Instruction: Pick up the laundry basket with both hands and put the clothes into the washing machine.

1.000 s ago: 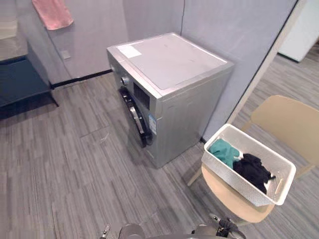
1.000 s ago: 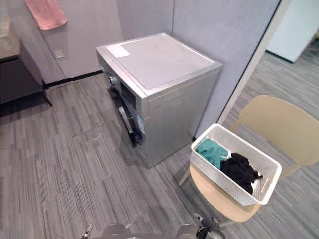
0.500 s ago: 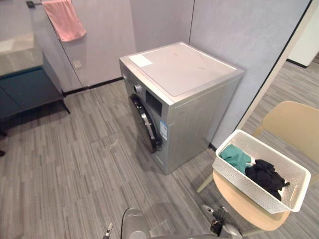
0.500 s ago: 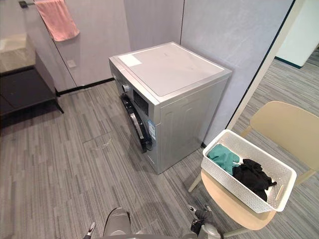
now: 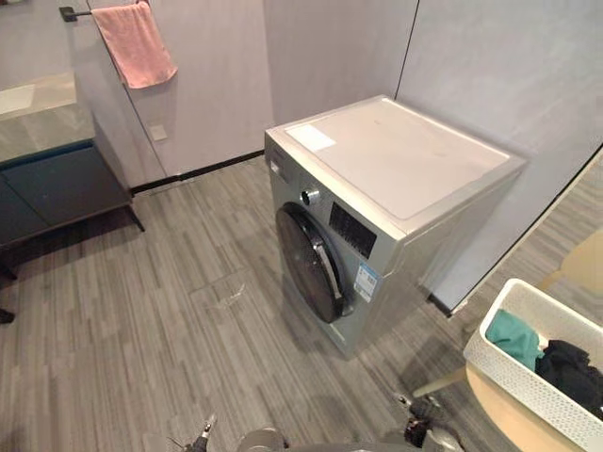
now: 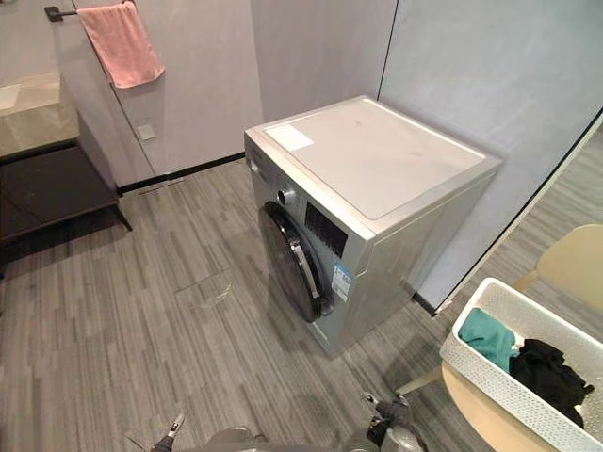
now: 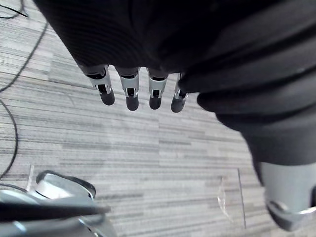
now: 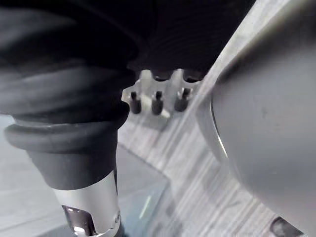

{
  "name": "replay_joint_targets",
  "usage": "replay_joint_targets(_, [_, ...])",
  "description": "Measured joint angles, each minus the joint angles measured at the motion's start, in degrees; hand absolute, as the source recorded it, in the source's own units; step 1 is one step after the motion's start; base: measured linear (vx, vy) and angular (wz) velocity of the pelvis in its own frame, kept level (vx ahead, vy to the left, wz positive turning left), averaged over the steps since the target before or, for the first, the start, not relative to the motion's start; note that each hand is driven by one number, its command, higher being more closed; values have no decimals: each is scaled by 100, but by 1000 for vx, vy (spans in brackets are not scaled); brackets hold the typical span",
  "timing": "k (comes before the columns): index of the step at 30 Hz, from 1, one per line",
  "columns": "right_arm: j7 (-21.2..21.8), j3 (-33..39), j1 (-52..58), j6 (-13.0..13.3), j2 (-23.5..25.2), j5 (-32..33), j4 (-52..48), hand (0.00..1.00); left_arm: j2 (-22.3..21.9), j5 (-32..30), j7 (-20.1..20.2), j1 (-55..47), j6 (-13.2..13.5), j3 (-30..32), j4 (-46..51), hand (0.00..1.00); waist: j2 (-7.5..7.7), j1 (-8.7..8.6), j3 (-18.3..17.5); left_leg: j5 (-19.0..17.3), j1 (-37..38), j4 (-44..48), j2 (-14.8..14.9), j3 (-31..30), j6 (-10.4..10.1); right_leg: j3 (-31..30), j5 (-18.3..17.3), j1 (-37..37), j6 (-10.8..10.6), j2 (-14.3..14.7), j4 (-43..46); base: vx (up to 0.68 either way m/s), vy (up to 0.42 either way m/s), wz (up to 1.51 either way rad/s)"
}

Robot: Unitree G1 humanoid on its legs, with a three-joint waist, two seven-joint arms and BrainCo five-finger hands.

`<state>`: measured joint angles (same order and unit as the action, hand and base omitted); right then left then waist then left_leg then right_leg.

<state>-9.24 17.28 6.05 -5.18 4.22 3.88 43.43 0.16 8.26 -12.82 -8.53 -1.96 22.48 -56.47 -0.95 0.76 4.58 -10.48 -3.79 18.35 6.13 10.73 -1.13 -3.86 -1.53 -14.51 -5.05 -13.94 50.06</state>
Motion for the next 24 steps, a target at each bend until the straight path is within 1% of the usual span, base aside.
replay_joint_targets(1, [3,-178,111,3,-8,-1,-342,0,-16,2,13,67,2,-71,24,0,2,-10,7,-14,75,-103,16,72,15,432,-471,-106,-212,358,-282,106,-90,3])
replay_joint_targets(2, [1,-256,127,3,-11,-1,-442,0,-28,2,13,100,-1,-100,25,0,17,-14,11,-31,83,-110,9,69,8,596,-514,-96,-273,460,-545,101,-115,3])
replay_joint_targets(3, [0,-345,127,2,-10,-1,-543,0,-43,2,14,107,0,-135,27,0,49,-19,17,-48,91,-111,-11,71,-16,758,-511,-66,-285,545,-859,144,-142,-11])
replay_joint_targets(4, [-4,-561,110,27,0,-12,-920,0,-167,-19,21,145,2,-166,40,0,51,10,4,-48,112,-106,44,96,-125,1010,-760,256,-94,672,-1606,143,-137,-17])
replay_joint_targets(5, [-6,-661,94,37,0,-16,-1038,0,-192,-45,22,137,2,-164,46,0,-1,9,7,-23,123,-154,83,119,-167,1057,-829,371,52,731,-1856,140,-135,-19])
replay_joint_targets(7, [32,-913,82,109,1,-75,-1302,0,-223,-96,20,144,-10,-152,75,0,-16,0,72,45,223,-297,91,164,-275,1190,-1029,662,338,773,-2385,124,-144,-9])
replay_joint_targets(8, [81,-1040,47,152,-25,-201,-1345,0,-290,-193,14,159,-10,-152,96,0,-68,8,114,93,295,-356,156,191,-347,1221,-1057,766,342,860,-2593,163,-185,-1])
replay_joint_targets(9, [97,-1089,46,154,-14,-241,-1353,0,-321,-246,12,169,-18,-152,95,0,-137,6,119,102,312,-324,213,184,-362,1290,-1056,861,346,906,-2678,127,-138,12])
replay_joint_targets(10, [126,-1152,78,150,-12,-261,-1368,0,-341,-227,5,167,-21,-154,98,0,-137,15,143,104,326,-253,273,186,-368,1325,-1065,956,355,949,-2755,75,-109,20])
replay_joint_targets(11, [173,-1277,139,140,-13,-316,-1519,0,-346,-206,0,166,-24,-155,160,0,-134,22,158,103,251,20,316,183,-368,1337,-1139,1068,408,976,-2831,37,-106,20])
replay_joint_targets(12, [180,-1432,196,140,-16,-368,-1801,0,-346,-181,-1,163,-26,-150,235,0,-125,17,213,103,78,547,395,178,-367,1359,-1204,1154,431,983,-2852,11,-100,12])
replay_joint_targets(13, [181,-1503,235,142,-23,-381,-1951,0,-349,-161,1,149,-25,-149,269,0,-132,18,227,104,-25,860,420,177,-366,1366,-1231,1207,436,992,-2862,-3,-84,8])
replay_joint_targets(14, [179,-1578,271,148,-30,-382,-2118,0,-365,-164,-1,100,-25,-151,321,0,-165,16,244,113,-172,1286,515,158,-376,1396,-1248,1302,449,1016,-2888,4,-39,1])
replay_joint_targets(15, [178,-1656,305,150,-40,-382,-2273,0,-389,-160,-5,45,-25,-149,407,0,-195,-2,244,148,-312,1678,600,95,-418,1400,-1268,1383,455,1041,-2901,48,-7,-8])
replay_joint_targets(16, [169,-1786,342,149,-90,-382,-2501,0,-414,-165,-12,1,-26,-152,503,0,-203,3,248,278,-471,2086,689,30,-539,1357,-1281,1452,457,1048,-2915,50,23,-14])
replay_joint_targets(17, [167,-1837,343,147,-112,-383,-2612,0,-415,-163,-18,-12,-25,-152,535,0,-196,4,248,343,-534,2206,697,33,-524,1317,-1285,1450,463,1041,-2927,61,54,-22])
replay_joint_targets(18, [165,-1918,342,146,-140,-384,-2831,0,-409,-164,-37,-19,-24,-149,543,0,-170,0,257,460,-626,2365,692,41,-461,1270,-1300,1443,498,1000,-2961,43,87,-30])
replay_joint_targets(19, [149,-1995,341,149,-148,-405,-3155,0,-400,-163,-101,-17,-21,-108,573,0,-121,8,274,522,-763,2533,689,88,-408,1161,-1254,1443,517,923,-3031,61,118,-46])
replay_joint_targets(20, [133,-2105,311,205,-149,-435,-3380,0,-393,-171,-147,-35,-25,18,657,0,-86,1,273,364,-741,2512,750,76,-182,1055,-1209,1410,466,867,-3035,61,110,-44])
replay_joint_targets(21, [112,-2154,310,250,-150,-438,-3465,0,-386,-171,-168,-40,-26,31,651,0,-68,-5,276,325,-715,2434,807,46,-131,1029,-1192,1407,437,824,-3037,96,134,-37])
replay_joint_targets(22, [51,-2230,292,267,-151,-439,-3617,0,-355,-172,-232,-42,-29,29,644,0,-6,-6,302,307,-602,2012,949,7,-70,973,-1157,1409,376,689,-3034,128,180,-15])
replay_joint_targets(23, [48,-2250,268,267,-154,-445,-3638,0,-332,-174,-242,-40,-37,27,639,0,12,-18,313,324,-527,1703,995,-14,-66,973,-1139,1412,345,632,-3023,164,267,-1])
replay_joint_targets(24, [0,-2289,267,250,-187,-450,-3730,0,-331,-217,-257,-41,-92,8,624,0,-15,-39,294,793,-338,844,994,-159,47,996,-1091,1404,263,559,-3045,142,260,12])
